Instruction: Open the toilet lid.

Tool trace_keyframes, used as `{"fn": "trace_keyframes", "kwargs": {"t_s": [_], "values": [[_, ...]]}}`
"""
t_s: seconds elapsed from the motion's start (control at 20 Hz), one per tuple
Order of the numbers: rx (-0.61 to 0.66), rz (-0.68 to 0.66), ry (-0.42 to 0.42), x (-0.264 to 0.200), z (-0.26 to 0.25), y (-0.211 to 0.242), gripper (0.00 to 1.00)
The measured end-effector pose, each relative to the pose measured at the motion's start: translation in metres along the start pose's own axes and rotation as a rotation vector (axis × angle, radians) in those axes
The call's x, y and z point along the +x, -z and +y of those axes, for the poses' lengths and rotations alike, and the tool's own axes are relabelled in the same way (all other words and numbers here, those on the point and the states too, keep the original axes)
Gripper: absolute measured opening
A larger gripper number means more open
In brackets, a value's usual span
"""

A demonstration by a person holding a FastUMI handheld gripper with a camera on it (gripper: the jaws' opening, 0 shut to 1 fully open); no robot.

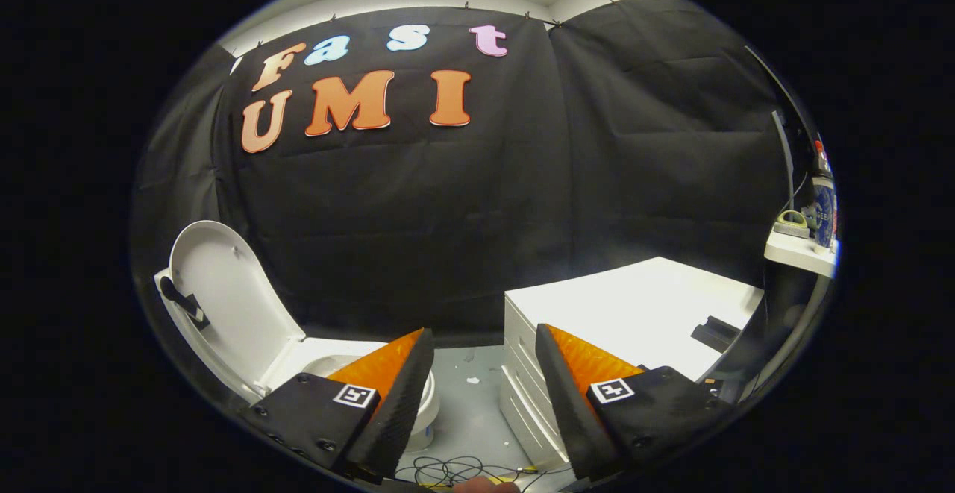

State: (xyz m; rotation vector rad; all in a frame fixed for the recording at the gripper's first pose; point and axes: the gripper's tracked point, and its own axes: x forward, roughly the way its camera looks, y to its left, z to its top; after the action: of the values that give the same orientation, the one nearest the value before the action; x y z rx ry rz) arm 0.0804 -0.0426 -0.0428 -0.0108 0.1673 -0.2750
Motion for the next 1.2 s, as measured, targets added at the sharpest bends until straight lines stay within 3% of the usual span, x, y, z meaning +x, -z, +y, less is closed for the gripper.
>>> {"fn": "trace_keyframes", "kwargs": {"t_s": [1.2], "values": [[0.024,0.058,0.001,0.009,0.001,0.013,0.89]]}}
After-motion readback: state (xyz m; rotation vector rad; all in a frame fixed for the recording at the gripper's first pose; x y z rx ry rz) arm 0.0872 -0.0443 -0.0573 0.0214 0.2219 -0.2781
